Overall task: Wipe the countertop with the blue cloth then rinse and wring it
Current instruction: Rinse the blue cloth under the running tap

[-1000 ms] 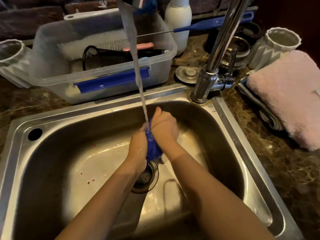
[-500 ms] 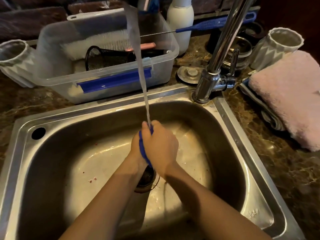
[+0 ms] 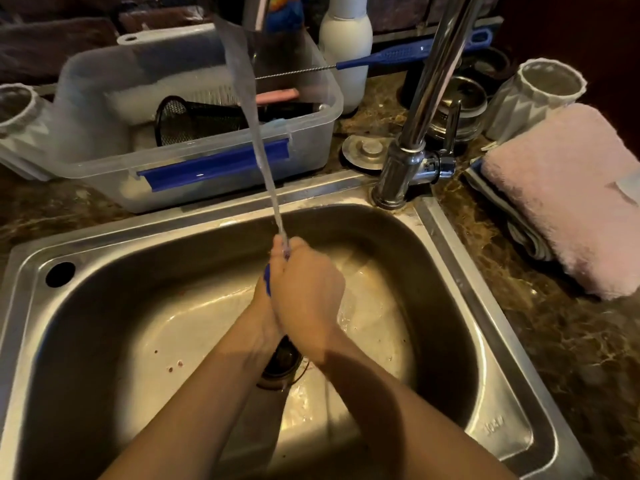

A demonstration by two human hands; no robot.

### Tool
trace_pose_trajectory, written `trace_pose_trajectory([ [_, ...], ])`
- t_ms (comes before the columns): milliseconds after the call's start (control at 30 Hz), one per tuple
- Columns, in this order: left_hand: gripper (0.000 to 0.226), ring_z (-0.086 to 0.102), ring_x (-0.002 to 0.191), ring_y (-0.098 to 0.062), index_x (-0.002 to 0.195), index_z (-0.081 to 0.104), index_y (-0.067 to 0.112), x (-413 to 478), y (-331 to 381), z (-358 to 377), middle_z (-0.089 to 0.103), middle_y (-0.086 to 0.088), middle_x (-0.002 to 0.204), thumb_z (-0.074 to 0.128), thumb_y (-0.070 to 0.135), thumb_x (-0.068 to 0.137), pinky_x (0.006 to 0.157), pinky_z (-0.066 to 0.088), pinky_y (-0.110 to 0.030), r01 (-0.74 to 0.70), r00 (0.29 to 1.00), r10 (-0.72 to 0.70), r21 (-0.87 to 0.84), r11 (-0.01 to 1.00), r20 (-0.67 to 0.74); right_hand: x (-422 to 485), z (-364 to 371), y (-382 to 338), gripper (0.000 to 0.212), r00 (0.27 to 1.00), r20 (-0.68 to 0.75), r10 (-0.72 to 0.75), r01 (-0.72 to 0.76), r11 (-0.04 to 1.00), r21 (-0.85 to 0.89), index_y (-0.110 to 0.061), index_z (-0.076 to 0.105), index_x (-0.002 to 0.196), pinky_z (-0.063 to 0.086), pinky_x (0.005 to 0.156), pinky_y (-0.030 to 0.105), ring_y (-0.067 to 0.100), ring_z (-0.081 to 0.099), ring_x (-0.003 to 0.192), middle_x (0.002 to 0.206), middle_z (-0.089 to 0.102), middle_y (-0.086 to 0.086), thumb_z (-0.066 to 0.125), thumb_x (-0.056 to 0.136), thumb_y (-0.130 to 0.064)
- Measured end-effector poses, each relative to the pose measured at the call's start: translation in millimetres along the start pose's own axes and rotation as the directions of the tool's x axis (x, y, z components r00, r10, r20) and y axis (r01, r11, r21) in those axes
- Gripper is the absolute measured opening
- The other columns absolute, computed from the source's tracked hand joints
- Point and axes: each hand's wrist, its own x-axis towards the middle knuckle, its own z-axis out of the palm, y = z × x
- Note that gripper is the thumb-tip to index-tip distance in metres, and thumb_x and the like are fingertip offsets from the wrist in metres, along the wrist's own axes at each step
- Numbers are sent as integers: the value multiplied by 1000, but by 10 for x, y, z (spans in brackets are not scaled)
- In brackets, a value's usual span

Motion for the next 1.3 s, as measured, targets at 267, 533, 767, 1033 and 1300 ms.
trace_pose_trajectory([
  [267, 24, 62, 57, -14, 79, 61, 13, -65, 19, -4, 65, -3, 62, 49, 27, 94, 55, 49, -25, -35, 983, 94, 347, 937, -157, 164, 39, 365, 41, 993, 31, 111, -115, 976, 185, -17, 47, 70, 34, 60, 26, 8, 45, 55, 59, 45, -6, 31, 99, -40],
  [533, 26, 53, 42, -8, 72, 55, 16, -12, 101, 42, 53, 2, 45, 46, 24, 95, 42, 43, -17, -55, 990, 82, 220, 974, -117, 125, 46, 111, 43, 984, -13, 177, -173, 975, 141, -20, 50, 71, 34, 52, 21, 4, 43, 54, 58, 43, -9, 26, 100, -41],
  [767, 30, 65, 88, -24, 91, 63, 17, -142, -33, 9, 68, -9, 90, 45, 41, 95, 83, 50, -38, -166, 976, 217, 570, 805, -22, 347, 243, 493, 41, 962, 97, 253, -261, 765, 589, -20, 47, 64, 42, 64, 31, 14, 48, 60, 61, 48, -1, 38, 96, -43],
  [1033, 63, 64, 101, -23, 127, 49, 12, -44, 52, -188, 62, -11, 118, 63, 45, 75, 76, 54, -33, -141, 987, 156, 296, 945, -26, 85, -20, 565, 27, 947, 321, 27, -185, 861, 474, -17, 53, 108, 46, 81, 33, 18, 55, 93, 101, 58, 5, 30, 100, -27],
  [1300, 49, 61, 113, -24, 121, 62, 13, -65, 1, -156, 65, -13, 119, 65, 28, 75, 98, 47, -39, 20, 983, -39, 106, 994, 181, -363, -248, 487, 71, 886, 424, -190, 72, 958, 279, -29, -7, 148, -7, 118, 37, 10, -16, 143, 157, -11, -9, 40, 96, -25],
])
